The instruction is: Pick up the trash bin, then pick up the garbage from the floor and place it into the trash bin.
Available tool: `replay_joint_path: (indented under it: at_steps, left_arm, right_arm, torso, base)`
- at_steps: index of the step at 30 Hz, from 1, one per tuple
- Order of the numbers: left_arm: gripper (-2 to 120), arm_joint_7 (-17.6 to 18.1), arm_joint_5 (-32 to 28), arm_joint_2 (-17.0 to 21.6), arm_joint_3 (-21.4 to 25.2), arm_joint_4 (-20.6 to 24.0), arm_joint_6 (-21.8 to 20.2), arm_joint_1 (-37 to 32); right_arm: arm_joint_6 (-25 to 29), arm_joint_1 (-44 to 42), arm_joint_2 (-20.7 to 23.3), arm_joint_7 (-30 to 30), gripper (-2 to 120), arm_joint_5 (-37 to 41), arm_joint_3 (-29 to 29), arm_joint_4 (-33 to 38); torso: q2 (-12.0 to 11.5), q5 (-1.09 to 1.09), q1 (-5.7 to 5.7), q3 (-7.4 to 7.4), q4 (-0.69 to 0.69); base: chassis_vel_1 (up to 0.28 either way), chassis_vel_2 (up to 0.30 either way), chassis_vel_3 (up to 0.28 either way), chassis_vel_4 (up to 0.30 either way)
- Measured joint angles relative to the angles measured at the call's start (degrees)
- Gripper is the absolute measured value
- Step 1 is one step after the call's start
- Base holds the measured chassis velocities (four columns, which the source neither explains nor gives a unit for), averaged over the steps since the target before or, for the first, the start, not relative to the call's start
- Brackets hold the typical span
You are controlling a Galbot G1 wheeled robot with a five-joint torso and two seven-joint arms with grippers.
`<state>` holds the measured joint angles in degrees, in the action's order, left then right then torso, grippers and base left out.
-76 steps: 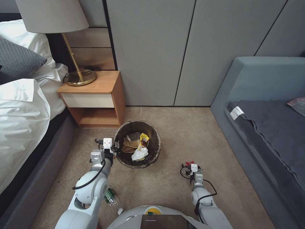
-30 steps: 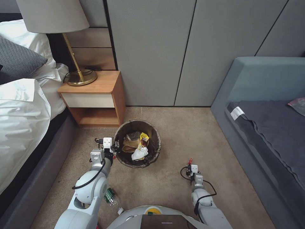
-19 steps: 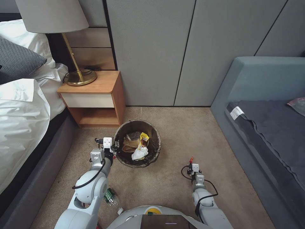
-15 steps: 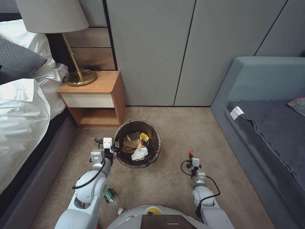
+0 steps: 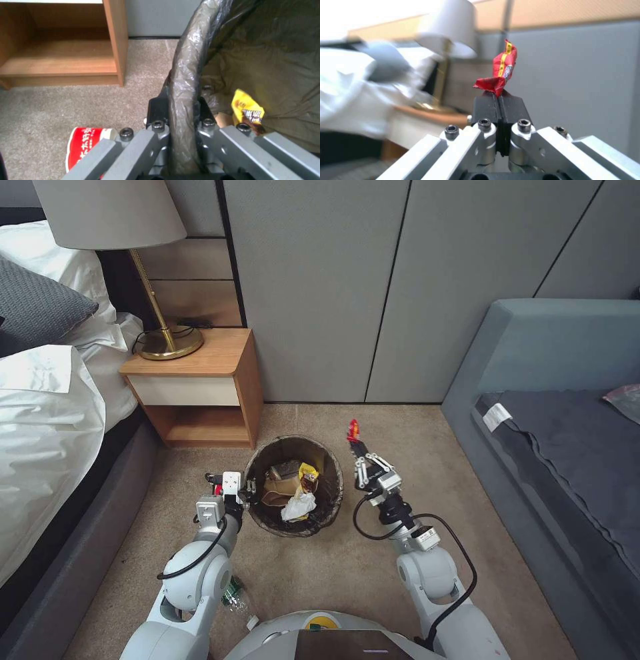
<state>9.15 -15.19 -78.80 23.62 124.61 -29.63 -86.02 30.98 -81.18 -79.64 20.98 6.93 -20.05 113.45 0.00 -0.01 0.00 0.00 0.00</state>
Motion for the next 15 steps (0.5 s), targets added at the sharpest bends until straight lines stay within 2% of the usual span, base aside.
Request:
replay_joint_path:
  at_steps: [6, 15]
  left_arm:
    - [3, 0.0, 0.7, -0.1, -1.3, -0.3, 0.1, 0.0]
    - [3, 0.0, 0.9, -0.1, -1.5, -0.2, 0.1, 0.0]
  right_arm:
    - [-3.4, 1.2, 1.8, 5.0, 0, 3.0, 4.5, 1.8]
    - [-5.3, 3.1, 2.0, 7.3, 0, 3.6, 9.5, -6.1]
  torso:
    - [0.0, 0.00, 0.00, 0.00, -0.01]
    - [0.0, 0.01, 0.00, 0.00, 0.00]
  base:
    - [0.000, 0.000, 0.000, 0.000]
    - [0.000, 0.000, 0.000, 0.000]
